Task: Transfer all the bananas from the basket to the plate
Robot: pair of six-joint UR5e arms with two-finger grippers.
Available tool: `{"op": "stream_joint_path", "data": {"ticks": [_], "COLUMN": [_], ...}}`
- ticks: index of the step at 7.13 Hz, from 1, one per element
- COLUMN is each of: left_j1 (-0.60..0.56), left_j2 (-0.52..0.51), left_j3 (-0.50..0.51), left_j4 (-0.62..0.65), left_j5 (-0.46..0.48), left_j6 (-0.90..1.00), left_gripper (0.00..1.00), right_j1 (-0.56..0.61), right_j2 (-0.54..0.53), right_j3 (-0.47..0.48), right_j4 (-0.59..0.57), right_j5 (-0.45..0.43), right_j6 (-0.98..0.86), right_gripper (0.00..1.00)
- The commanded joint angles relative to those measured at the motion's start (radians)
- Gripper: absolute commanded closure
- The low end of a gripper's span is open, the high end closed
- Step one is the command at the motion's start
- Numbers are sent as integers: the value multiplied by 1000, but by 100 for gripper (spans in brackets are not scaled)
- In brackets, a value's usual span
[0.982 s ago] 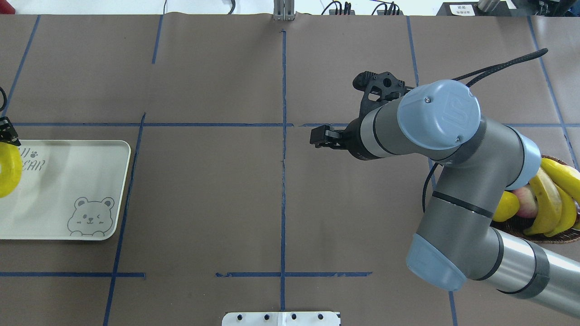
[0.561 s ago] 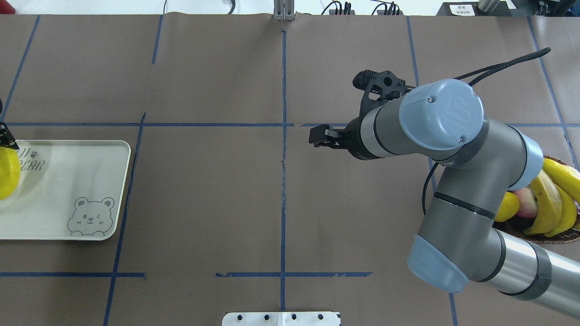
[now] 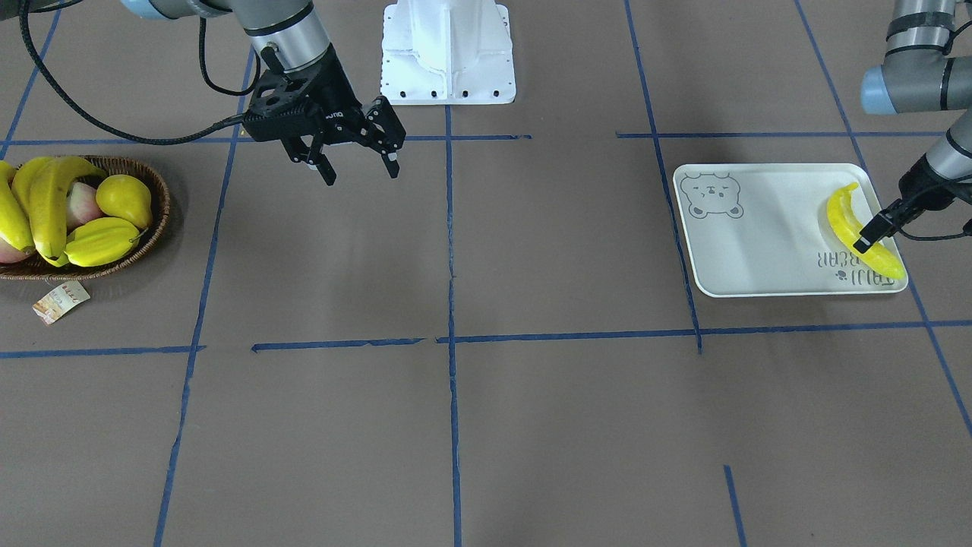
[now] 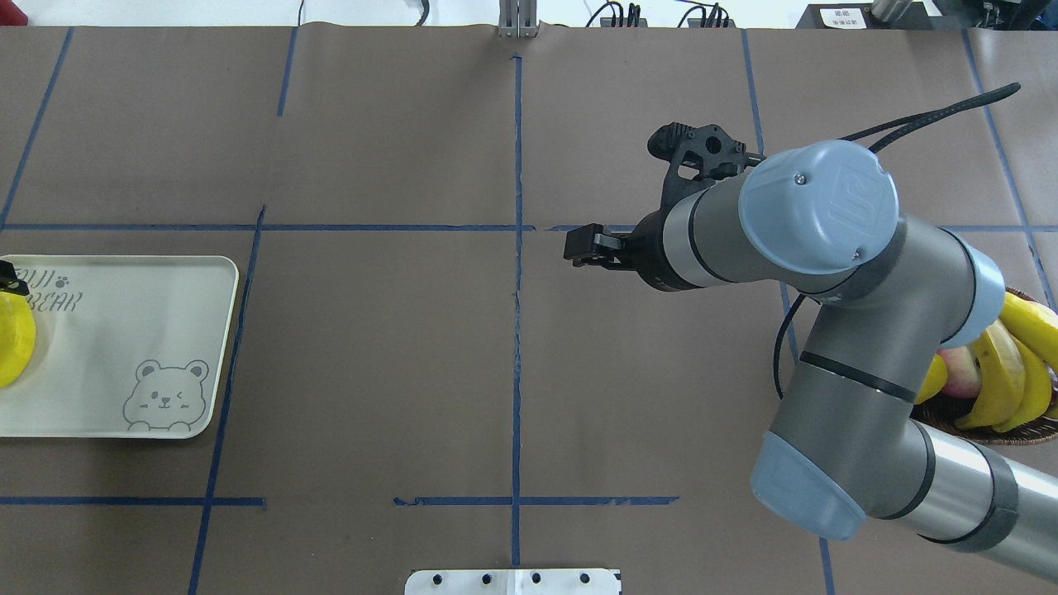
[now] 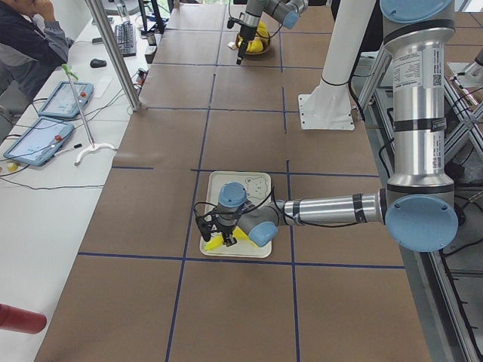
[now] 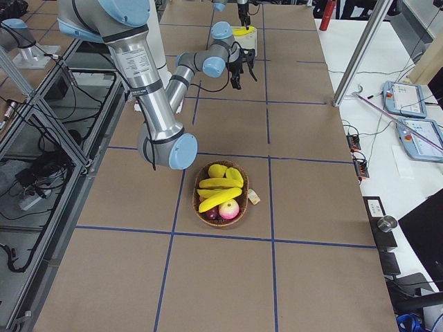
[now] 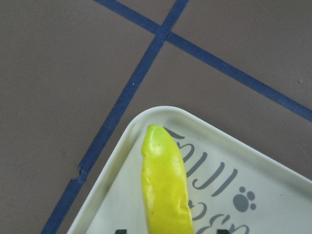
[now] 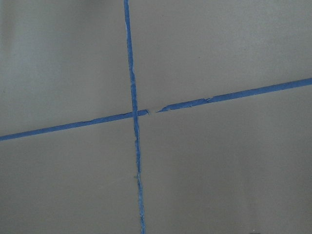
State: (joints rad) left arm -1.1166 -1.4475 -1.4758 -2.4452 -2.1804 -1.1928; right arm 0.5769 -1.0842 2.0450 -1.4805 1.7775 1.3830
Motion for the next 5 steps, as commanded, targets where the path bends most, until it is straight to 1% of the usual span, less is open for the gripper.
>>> {"op": "stream_joint_path", "data": {"ticks": [1,2,3,4,5], "left_j1": [-55,-57,-54,-51,-45], "left_j2": [-37,-77,-92,-106,-108], "left_j3": [-101,-142,-203,-233,-219], "left_j4": [3,0,-5,-5,-5], "left_j5": [-87,-87,-82,-82,-81], "left_j6": [21,21,16,10,22], "left_gripper": [1,0,0,0,0], "right_j1": [50,82,90,106,130], "right_j2": [-46,-57,-127,-196,-297], "right_j3": [20,36,99,154,203], "right_j4": [-74,-145,-234,-282,-281], "right_j5": [73,113,115,115,115], "right_j6": [-33,-129,-224,-343,-423], "right_gripper": [1,1,1,1,1]}}
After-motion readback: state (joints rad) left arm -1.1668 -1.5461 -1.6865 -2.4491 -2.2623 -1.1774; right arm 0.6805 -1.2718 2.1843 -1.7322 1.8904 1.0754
